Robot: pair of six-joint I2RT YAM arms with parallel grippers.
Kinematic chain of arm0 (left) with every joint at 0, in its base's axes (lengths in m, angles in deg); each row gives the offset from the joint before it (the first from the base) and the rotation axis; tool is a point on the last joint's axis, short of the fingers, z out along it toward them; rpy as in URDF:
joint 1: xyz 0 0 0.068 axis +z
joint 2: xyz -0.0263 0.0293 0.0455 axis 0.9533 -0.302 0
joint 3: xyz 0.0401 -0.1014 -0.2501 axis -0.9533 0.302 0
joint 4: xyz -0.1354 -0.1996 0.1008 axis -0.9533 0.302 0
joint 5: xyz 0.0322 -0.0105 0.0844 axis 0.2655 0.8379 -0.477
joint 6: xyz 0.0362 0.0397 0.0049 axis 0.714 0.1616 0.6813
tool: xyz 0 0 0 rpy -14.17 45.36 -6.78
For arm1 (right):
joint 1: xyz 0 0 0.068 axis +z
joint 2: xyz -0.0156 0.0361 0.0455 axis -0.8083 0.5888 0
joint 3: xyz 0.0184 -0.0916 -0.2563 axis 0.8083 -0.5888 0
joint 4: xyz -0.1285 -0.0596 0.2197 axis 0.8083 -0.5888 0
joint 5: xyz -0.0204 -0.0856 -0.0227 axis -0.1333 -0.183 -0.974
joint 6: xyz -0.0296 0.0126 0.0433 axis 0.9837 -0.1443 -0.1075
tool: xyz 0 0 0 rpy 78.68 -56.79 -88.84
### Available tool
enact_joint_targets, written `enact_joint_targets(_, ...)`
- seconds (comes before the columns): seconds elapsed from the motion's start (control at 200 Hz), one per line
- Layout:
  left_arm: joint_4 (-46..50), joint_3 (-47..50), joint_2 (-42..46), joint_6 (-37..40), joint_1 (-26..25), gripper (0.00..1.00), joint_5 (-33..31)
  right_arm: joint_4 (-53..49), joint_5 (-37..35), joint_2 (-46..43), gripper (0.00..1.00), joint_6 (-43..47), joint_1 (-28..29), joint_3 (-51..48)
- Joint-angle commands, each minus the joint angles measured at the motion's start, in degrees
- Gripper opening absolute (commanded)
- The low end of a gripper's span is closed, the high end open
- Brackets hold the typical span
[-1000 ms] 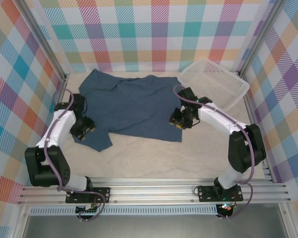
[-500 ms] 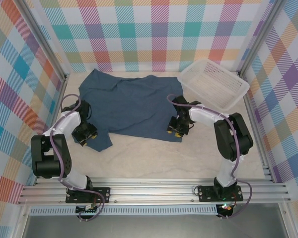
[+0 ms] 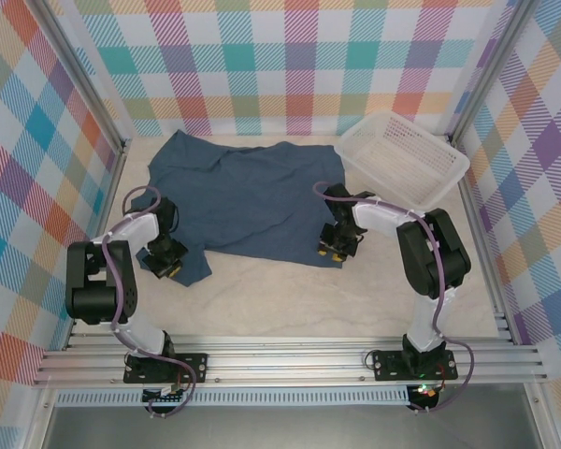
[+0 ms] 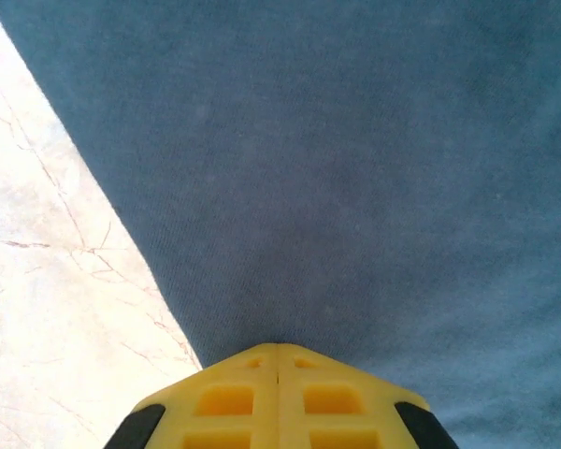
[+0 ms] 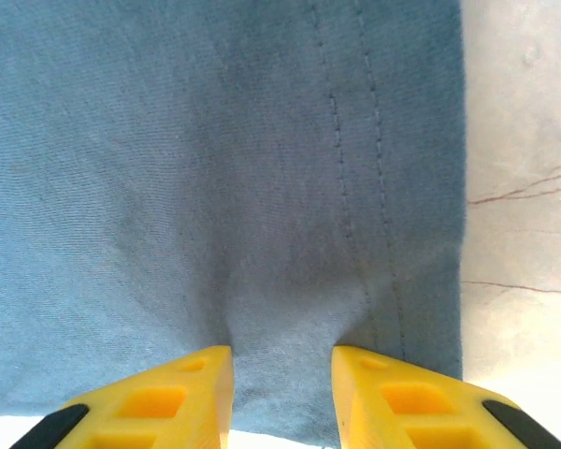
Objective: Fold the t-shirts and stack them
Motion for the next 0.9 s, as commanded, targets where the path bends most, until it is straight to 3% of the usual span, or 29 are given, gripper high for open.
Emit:
enact_joint_targets(0.0,2.37,-0.46,3.96,-0.48,-0.58,0.00,-2.66,-1.10,-1.92,1.65,0.33,1.08,0.07,0.34)
enact_joint_targets(0.085,1.75,-0.89,6.61,0.09,-1.62,0.00,-1.55,-0.73,-1.70,0.89,0.33,1.54,0.07,0.05)
enact_joint_targets(0.175,-3.48,-0.99,7.66,1.94,-4.36,0.22,2.53,-0.08,-1.41,-0.11,0.34,1.96,0.07,-0.51)
enact_joint_targets(0.26,-6.05,-2.02,5.54,4.02,-7.43,0.36,3.18,-0.10,-1.12,-0.69,0.35,2.32,0.07,-0.65)
enact_joint_targets(0.48,-6.81,-2.79,-4.20,6.59,-9.10,0.42,0.59,-0.72,-0.81,-1.78,0.36,2.39,0.00,-0.65)
enact_joint_targets(0.56,-9.38,-2.48,-5.80,7.48,-9.29,0.37,1.00,-0.86,-0.91,-2.08,0.36,2.32,0.02,-0.65)
enact_joint_targets(0.695,-8.15,-4.18,-6.61,8.53,-9.95,0.00,-1.08,-0.90,-1.26,-2.54,0.36,2.24,-0.09,-1.07)
enact_joint_targets(0.895,4.35,-6.67,6.04,5.52,-10.97,0.00,-9.92,-1.21,-1.71,-3.57,0.36,2.59,-0.85,-1.40)
